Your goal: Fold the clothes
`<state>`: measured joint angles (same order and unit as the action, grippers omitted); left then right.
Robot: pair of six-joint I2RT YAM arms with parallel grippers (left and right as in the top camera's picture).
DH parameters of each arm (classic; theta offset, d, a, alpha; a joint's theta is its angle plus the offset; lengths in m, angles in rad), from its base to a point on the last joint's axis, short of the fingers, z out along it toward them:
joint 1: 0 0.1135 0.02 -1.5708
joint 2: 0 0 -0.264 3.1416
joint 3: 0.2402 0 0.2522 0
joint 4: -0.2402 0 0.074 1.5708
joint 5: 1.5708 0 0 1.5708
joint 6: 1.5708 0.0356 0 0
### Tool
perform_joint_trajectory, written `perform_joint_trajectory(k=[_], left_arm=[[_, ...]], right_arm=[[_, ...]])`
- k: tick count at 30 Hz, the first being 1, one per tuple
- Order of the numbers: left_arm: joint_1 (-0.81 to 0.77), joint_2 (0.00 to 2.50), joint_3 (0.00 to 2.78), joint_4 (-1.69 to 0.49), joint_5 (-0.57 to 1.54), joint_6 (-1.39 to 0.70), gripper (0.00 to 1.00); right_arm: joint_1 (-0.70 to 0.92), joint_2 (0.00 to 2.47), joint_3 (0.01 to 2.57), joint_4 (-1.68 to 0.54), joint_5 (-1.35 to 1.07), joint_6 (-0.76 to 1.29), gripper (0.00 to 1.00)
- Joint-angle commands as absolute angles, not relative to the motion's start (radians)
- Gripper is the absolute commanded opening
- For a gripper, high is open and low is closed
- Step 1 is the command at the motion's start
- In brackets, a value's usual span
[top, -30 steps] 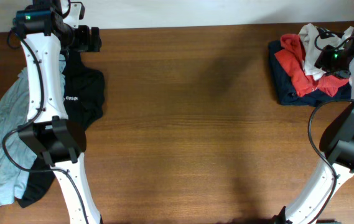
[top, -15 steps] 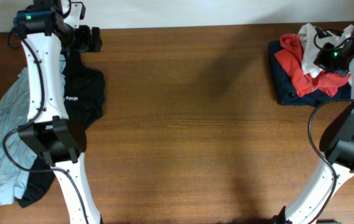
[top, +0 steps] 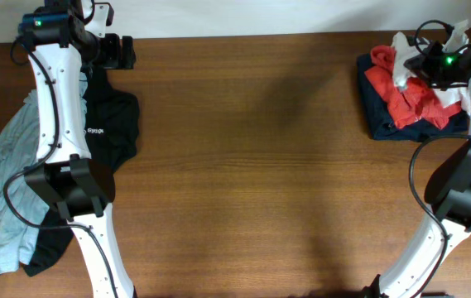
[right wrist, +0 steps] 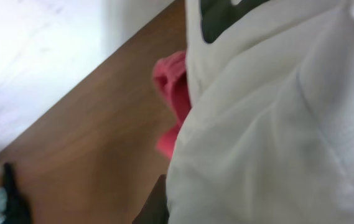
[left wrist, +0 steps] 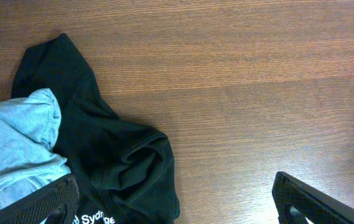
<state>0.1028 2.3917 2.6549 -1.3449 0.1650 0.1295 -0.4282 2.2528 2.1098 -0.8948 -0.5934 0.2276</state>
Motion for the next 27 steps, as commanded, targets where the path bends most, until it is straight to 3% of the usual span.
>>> perform_joint_trajectory(k=[1,7,13,16,17,27], left_arm=[[0.098,2.357,2.650,-1.343,0.168,0.120,0.99],[0.098,2.357,2.650,-1.341,0.168,0.120,0.99],[0.099,2.357,2.650,-1.338,0.168,0.121,0.99],[0.099,2.357,2.650,-1.338,0.168,0.121,0.99],[0.099,2.357,2.650,-1.338,0.168,0.121,0.99],[0.099,2.357,2.650,-1.337,0.168,0.121,0.99]], right_arm=[[-0.369,2.203,2.134,-0.927,-0.685,0.244,0.04],[-0.305,2.203,2.134,-1.014,-0.623,0.244,0.04],[-0.267,2.204,2.134,-1.129,-0.375,0.241,0.06],[-0.270,2.203,2.134,-1.175,-0.287,0.241,0.65],[-0.273,2.203,2.134,-1.189,-0.271,0.240,0.73],[-0.322,2.159,2.139,-1.229,-0.337,0.160,0.72]])
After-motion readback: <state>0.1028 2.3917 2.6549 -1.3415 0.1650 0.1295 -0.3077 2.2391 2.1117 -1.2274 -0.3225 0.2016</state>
